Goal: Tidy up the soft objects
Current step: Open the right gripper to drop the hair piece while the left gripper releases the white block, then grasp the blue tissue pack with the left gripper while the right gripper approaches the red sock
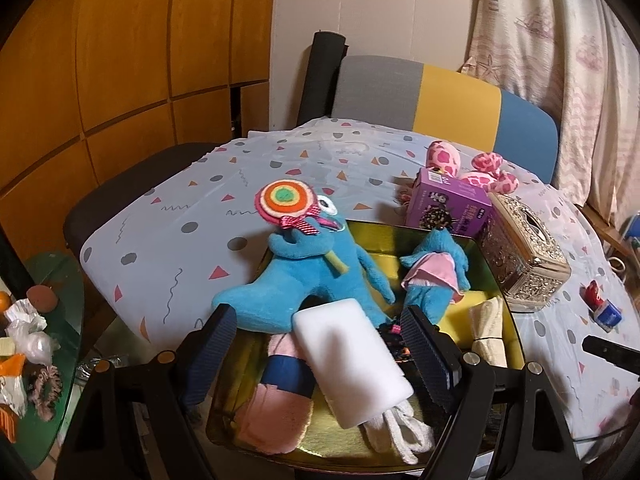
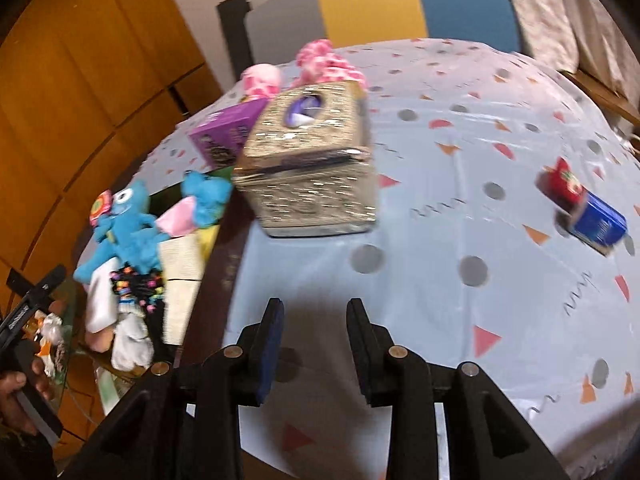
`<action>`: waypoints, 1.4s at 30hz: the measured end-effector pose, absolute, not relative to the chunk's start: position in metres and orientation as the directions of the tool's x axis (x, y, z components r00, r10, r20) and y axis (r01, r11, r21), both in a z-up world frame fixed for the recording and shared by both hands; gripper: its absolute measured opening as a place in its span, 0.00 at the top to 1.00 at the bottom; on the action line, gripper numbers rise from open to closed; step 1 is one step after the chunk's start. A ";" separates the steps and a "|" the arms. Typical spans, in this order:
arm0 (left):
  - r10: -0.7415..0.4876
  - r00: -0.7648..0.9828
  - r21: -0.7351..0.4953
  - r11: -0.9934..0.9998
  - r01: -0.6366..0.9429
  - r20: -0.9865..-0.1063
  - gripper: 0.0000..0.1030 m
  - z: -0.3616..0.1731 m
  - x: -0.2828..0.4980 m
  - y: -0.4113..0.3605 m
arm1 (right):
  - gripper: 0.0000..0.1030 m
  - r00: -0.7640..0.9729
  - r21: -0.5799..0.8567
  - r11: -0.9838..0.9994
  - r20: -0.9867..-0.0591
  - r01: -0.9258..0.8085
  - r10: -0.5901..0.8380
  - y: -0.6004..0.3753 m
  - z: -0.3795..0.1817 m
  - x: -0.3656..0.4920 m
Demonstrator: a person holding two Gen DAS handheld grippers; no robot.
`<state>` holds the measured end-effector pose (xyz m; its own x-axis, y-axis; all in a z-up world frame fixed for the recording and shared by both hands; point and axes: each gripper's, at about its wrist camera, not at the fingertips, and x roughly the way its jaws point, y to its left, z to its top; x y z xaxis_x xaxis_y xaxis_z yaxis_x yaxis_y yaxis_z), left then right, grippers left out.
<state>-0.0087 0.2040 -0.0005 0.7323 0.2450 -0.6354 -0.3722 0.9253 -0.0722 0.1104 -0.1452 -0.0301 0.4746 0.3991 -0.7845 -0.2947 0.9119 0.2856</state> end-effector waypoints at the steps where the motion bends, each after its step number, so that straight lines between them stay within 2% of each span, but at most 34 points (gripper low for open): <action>1: 0.242 0.734 -0.070 0.928 -0.367 -0.635 0.18 0.001 -0.008 0.201 | 0.69 0.479 0.282 0.916 -0.786 -0.283 0.390 -0.147 -0.031 0.111; 14: 0.132 0.758 -0.041 0.978 -0.206 -0.639 0.18 0.007 0.009 0.146 | 0.69 0.597 0.233 0.969 -0.768 -0.078 0.233 -0.229 -0.015 0.135; 26: 0.009 0.761 -0.005 1.000 -0.016 -0.649 0.18 0.010 0.021 0.082 | 0.68 0.693 0.153 0.967 -0.720 0.203 -0.032 -0.314 -0.007 0.154; 33: -0.048 0.747 0.022 0.996 0.084 -0.663 0.18 0.007 0.025 0.048 | 0.68 0.728 0.288 0.912 -0.685 0.291 -0.016 -0.347 -0.006 0.148; 42: -0.110 0.723 0.039 0.982 0.186 -0.682 0.18 0.000 0.040 0.008 | 0.68 0.746 0.322 0.899 -0.666 0.297 -0.008 -0.349 -0.004 0.144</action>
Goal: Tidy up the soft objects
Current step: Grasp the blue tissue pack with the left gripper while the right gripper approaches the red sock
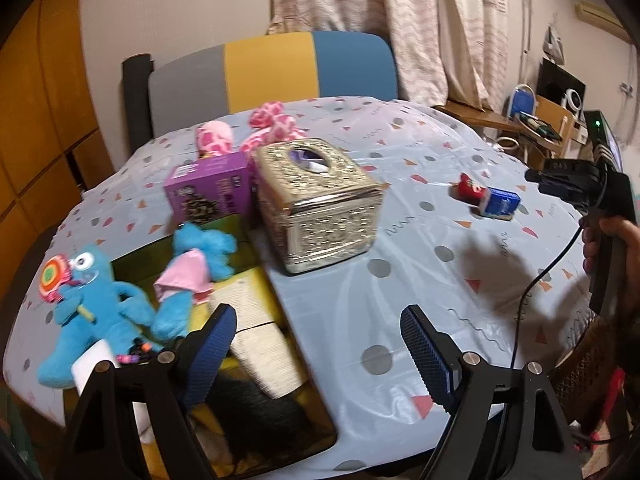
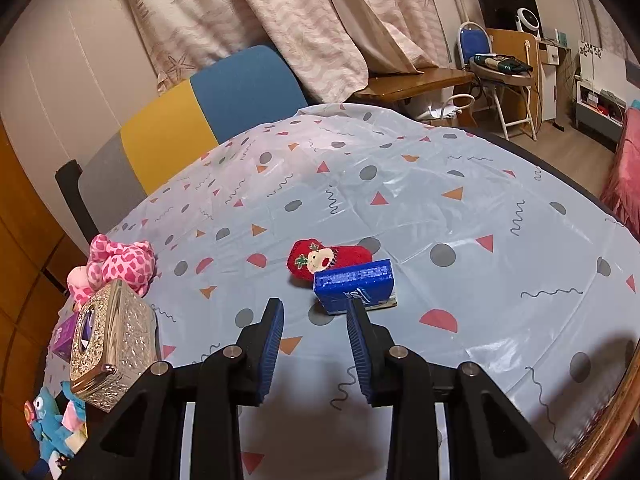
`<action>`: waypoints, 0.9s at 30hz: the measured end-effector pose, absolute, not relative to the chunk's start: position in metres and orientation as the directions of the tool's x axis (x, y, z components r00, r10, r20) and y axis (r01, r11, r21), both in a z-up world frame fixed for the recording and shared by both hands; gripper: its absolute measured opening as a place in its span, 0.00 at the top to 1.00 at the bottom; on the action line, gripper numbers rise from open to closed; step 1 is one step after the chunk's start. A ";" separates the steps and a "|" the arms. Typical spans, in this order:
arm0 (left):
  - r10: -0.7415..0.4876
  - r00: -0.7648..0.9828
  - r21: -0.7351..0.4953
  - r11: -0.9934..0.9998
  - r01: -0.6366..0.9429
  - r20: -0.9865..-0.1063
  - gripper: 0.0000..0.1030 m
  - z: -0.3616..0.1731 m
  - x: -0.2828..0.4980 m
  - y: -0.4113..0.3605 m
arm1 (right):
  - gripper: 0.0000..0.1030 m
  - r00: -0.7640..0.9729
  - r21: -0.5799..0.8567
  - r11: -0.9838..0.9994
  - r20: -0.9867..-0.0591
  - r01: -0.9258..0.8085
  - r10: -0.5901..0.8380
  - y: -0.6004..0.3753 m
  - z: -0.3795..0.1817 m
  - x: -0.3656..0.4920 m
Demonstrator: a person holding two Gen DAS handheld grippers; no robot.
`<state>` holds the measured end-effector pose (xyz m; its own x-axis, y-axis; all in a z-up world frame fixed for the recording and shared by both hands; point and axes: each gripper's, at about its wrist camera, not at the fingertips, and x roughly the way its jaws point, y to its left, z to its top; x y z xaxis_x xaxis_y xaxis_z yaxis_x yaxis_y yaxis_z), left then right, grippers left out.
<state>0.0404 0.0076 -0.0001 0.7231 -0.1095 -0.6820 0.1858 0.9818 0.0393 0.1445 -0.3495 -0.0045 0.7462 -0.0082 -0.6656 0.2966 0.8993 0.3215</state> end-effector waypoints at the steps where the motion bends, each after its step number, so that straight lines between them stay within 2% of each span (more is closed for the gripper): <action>1: -0.116 0.720 0.040 0.980 0.196 -0.684 0.18 -0.001 0.043 0.003 | 0.68 0.746 0.321 0.900 -0.665 0.294 -0.007 -0.349 -0.005 0.145; 19: -0.220 0.652 0.031 0.936 0.350 -0.725 0.18 -0.014 0.084 -0.070 | 0.68 0.784 0.443 0.829 -0.620 0.341 0.009 -0.374 -0.003 0.132; 24: -0.247 0.632 0.031 0.918 0.395 -0.734 0.18 -0.018 0.100 -0.095 | 0.68 0.815 0.471 0.803 -0.579 0.366 -0.032 -0.384 0.003 0.121; 27: -0.266 0.618 0.018 0.910 0.414 -0.740 0.18 -0.019 0.114 -0.110 | 0.65 0.826 0.504 0.767 -0.561 0.397 -0.059 -0.395 0.003 0.113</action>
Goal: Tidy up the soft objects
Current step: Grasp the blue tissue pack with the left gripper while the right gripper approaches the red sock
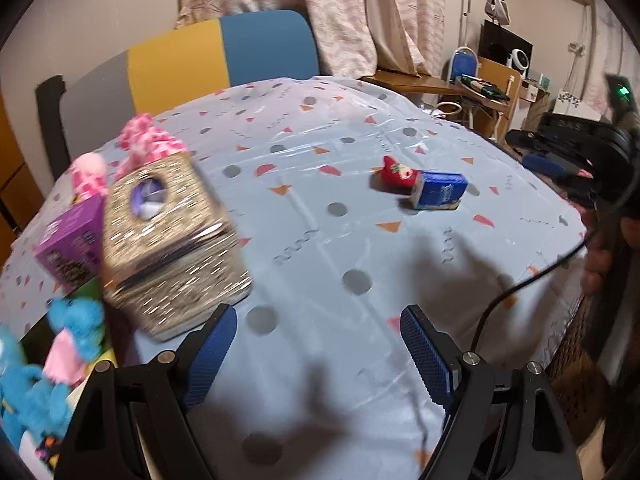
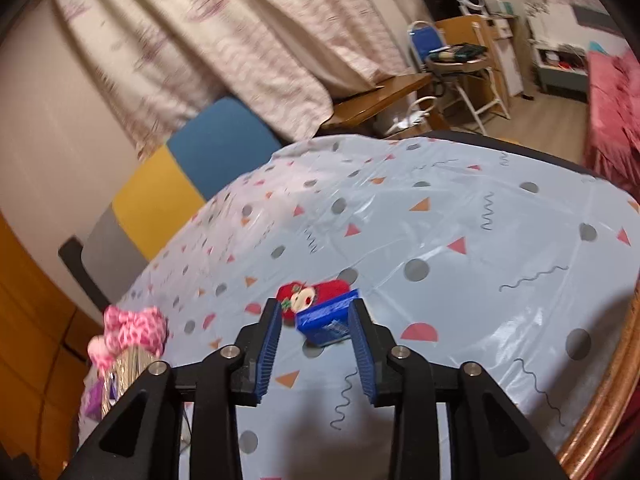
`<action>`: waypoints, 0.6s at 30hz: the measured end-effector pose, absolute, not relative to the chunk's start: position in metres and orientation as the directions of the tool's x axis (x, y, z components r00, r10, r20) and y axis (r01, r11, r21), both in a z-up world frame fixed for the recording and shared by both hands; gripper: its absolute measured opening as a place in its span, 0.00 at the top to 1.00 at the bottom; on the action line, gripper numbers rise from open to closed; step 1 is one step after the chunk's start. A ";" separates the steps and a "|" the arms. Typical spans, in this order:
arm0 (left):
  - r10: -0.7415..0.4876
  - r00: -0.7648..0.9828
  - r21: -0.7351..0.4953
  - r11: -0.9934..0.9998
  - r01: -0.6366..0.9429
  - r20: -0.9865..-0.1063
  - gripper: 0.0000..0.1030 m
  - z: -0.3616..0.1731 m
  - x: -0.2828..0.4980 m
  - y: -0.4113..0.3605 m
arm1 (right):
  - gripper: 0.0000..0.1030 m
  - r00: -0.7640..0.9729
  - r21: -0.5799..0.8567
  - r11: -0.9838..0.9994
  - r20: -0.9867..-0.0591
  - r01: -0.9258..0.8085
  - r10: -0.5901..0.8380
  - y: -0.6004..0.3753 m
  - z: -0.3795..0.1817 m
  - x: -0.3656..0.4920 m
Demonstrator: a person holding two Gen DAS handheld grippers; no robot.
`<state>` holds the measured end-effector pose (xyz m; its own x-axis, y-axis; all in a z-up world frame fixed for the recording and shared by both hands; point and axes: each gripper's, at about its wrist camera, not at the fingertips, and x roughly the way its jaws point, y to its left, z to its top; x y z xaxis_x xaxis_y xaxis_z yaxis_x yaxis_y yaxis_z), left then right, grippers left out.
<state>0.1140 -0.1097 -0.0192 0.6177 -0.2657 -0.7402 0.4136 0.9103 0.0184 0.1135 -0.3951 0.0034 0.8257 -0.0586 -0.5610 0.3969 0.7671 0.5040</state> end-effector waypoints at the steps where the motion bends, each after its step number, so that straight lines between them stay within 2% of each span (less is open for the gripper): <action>1: -0.278 0.611 0.010 0.906 0.424 -0.741 0.18 -0.019 0.120 -0.116 | 0.64 0.826 0.512 0.756 -0.559 0.408 -0.068 -0.399 0.003 0.112; 6: -0.312 0.584 -0.004 0.884 0.467 -0.750 0.18 -0.024 0.151 -0.151 | 0.63 0.827 0.557 0.694 -0.553 0.456 -0.099 -0.415 0.000 0.105; 13: -0.366 0.506 -0.072 0.858 0.508 -0.781 0.18 -0.036 0.203 -0.204 | 0.62 0.835 0.596 0.670 -0.547 0.442 -0.065 -0.422 -0.004 0.104; 16: -0.413 0.481 -0.092 0.824 0.559 -0.774 0.11 -0.039 0.215 -0.233 | 0.61 0.846 0.617 0.656 -0.529 0.436 -0.065 -0.425 -0.004 0.100; 18: -0.424 0.468 -0.095 0.811 0.578 -0.776 0.11 -0.043 0.222 -0.253 | 0.54 0.857 0.625 0.647 -0.509 0.436 -0.086 -0.427 -0.002 0.095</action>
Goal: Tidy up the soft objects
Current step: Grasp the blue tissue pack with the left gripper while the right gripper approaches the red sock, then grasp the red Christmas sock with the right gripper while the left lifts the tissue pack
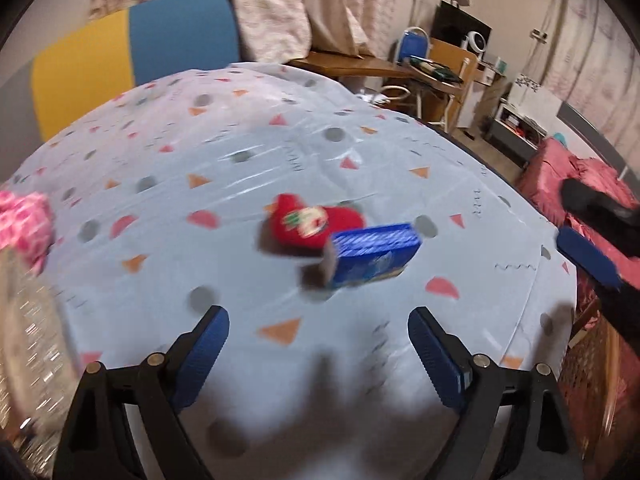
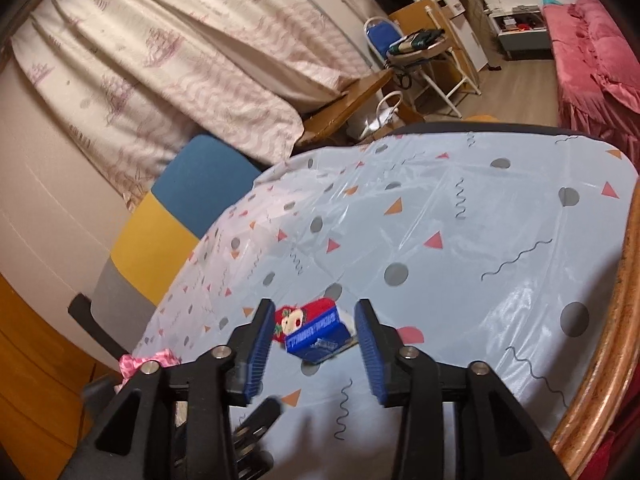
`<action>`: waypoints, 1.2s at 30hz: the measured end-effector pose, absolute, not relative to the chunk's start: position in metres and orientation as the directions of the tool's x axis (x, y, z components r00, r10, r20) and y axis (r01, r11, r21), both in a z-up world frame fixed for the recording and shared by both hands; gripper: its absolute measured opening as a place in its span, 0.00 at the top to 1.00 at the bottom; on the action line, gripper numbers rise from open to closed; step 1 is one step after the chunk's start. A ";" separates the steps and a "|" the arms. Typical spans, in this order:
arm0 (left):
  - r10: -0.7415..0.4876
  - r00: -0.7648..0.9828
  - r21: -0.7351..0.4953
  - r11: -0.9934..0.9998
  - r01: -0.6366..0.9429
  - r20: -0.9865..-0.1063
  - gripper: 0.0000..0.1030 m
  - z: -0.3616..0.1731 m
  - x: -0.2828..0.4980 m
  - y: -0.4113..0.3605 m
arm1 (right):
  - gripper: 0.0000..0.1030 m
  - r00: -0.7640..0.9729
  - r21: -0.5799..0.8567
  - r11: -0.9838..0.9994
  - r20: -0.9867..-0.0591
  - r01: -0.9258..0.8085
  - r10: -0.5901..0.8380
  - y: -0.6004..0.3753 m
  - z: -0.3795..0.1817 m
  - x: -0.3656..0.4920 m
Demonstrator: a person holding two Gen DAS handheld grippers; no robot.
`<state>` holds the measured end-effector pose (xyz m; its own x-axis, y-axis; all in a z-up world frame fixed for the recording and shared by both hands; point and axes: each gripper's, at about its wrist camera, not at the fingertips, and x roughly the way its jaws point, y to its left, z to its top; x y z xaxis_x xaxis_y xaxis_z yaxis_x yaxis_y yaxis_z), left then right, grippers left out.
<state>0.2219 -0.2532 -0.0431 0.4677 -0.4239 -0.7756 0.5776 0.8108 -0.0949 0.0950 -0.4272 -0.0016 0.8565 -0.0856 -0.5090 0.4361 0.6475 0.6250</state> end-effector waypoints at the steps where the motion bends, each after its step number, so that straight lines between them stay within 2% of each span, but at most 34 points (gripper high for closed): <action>1: -0.435 0.455 -0.104 0.801 0.589 -0.777 0.11 -0.046 0.226 -0.265 | 0.54 0.861 0.626 0.647 -0.499 0.436 -0.097 -0.428 0.000 0.093; 7: -0.453 0.386 -0.155 0.786 0.599 -0.804 0.09 -0.059 0.249 -0.317 | 0.54 0.868 0.639 0.647 -0.492 0.415 -0.070 -0.428 -0.001 0.095; 10: -0.421 0.391 -0.149 0.813 0.563 -0.818 0.09 -0.067 0.261 -0.334 | 0.54 0.867 0.642 0.647 -0.495 0.413 -0.062 -0.428 -0.002 0.096; 11: -0.419 0.386 -0.161 0.821 0.548 -0.822 0.11 -0.070 0.265 -0.336 | 0.54 0.865 0.640 0.650 -0.499 0.410 -0.054 -0.428 -0.003 0.098; 13: -0.411 0.387 -0.173 0.837 0.519 -0.826 0.27 -0.076 0.271 -0.340 | 0.54 0.863 0.638 0.655 -0.503 0.404 -0.043 -0.426 -0.003 0.099; 15: -0.421 0.391 -0.172 0.829 0.533 -0.818 0.28 -0.079 0.270 -0.338 | 0.54 0.862 0.634 0.662 -0.505 0.399 -0.035 -0.425 -0.003 0.101; 20: -0.440 0.424 -0.152 0.814 0.560 -0.792 0.28 -0.076 0.248 -0.305 | 0.54 0.855 0.633 0.660 -0.518 0.404 -0.027 -0.424 -0.005 0.103; 28: -0.362 0.497 -0.060 0.850 0.524 -0.789 0.28 -0.074 0.190 -0.213 | 0.54 0.819 0.570 0.711 -0.574 0.412 -0.014 -0.413 -0.006 0.114; 32: -0.342 0.517 -0.039 0.860 0.510 -0.785 0.28 -0.073 0.158 -0.170 | 0.54 0.770 0.513 0.762 -0.638 0.395 0.031 -0.402 -0.008 0.130; 36: -0.335 0.515 -0.064 0.878 0.474 -0.789 0.28 -0.073 0.137 -0.134 | 0.54 0.621 0.369 0.865 -0.779 0.339 0.089 -0.380 -0.022 0.172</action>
